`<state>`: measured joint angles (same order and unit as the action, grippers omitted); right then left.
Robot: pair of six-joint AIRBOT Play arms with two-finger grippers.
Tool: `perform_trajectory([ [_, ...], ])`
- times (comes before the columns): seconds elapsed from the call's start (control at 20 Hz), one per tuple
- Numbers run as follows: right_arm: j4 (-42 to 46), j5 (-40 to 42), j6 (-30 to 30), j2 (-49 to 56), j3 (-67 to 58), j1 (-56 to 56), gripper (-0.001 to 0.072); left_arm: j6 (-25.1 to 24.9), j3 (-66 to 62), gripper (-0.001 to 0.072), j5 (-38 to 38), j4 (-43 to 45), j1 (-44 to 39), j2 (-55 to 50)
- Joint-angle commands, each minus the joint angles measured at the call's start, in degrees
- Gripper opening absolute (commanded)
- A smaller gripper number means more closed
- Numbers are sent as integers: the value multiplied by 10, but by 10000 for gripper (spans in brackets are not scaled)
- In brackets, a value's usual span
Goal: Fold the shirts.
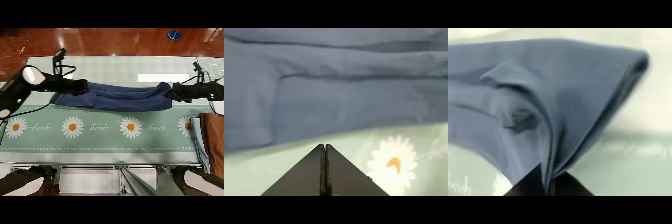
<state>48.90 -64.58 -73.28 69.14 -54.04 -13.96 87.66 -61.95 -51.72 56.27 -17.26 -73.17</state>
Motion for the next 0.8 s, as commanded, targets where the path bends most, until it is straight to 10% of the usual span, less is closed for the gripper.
perform_trajectory([
  [0.0, 49, -36, -42, -190, 51, 1, 22, 7, -57, 16, 14, -19, -80, -97],
  [0.5, 0, -95, -106, -397, 63, 2, 22, 68, -344, 15, -21, -75, -338, -392],
  [0.75, 1, -92, -103, -396, 63, 2, 22, 63, -380, 16, -59, -81, -323, -398],
])
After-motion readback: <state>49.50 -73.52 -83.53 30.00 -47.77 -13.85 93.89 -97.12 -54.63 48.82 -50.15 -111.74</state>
